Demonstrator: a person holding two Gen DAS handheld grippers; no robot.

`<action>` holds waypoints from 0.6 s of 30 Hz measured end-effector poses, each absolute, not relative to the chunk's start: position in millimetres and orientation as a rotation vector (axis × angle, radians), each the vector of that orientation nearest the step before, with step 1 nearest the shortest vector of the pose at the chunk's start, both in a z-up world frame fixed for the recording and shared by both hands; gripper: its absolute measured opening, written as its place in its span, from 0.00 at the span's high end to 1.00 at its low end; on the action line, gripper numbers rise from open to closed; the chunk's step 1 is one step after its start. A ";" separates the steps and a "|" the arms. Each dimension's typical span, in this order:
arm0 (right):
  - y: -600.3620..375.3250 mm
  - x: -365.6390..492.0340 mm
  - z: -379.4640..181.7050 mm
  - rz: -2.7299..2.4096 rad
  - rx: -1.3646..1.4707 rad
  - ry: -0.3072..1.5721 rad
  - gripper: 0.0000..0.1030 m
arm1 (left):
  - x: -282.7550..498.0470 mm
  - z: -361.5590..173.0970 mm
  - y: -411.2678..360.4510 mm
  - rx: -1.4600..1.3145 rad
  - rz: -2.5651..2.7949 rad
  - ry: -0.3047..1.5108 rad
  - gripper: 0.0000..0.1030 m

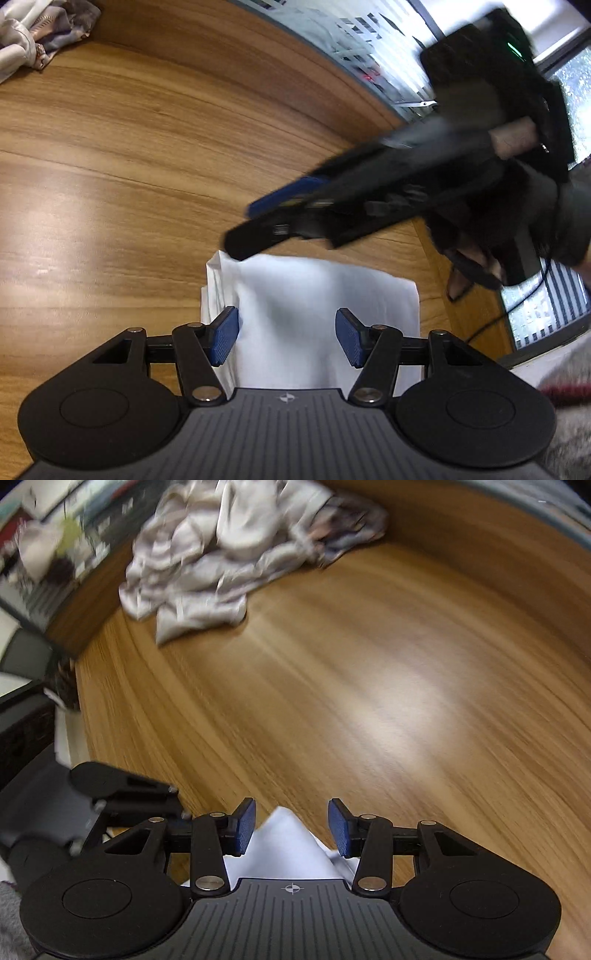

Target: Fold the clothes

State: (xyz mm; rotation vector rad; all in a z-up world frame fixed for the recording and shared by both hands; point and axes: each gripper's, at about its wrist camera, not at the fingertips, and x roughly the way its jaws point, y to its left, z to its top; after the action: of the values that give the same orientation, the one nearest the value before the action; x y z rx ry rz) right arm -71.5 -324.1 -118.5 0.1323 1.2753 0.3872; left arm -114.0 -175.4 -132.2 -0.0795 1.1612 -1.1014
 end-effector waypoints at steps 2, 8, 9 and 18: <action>-314.6 -66.4 -127.4 0.389 0.103 1.317 0.56 | -115.8 -134.1 -173.5 -0.082 -1.112 1.158 0.39; -291.8 -60.8 -144.4 0.382 0.029 1.383 0.91 | -115.7 -147.4 -170.0 -0.073 -1.157 1.178 0.39; -290.1 -61.7 -143.9 0.381 0.014 1.383 0.94 | -117.5 -149.2 -170.0 -0.063 -1.165 1.179 0.39; -318.3 -72.0 -89.9 0.205 0.231 1.139 0.98 | -124.9 -157.7 -168.0 -0.020 -1.211 1.185 0.39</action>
State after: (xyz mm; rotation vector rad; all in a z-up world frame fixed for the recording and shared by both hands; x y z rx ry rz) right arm -72.0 -318.3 -89.9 0.2312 1.1392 0.2052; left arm -124.9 -168.0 -157.7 -0.0195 1.1849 -1.2106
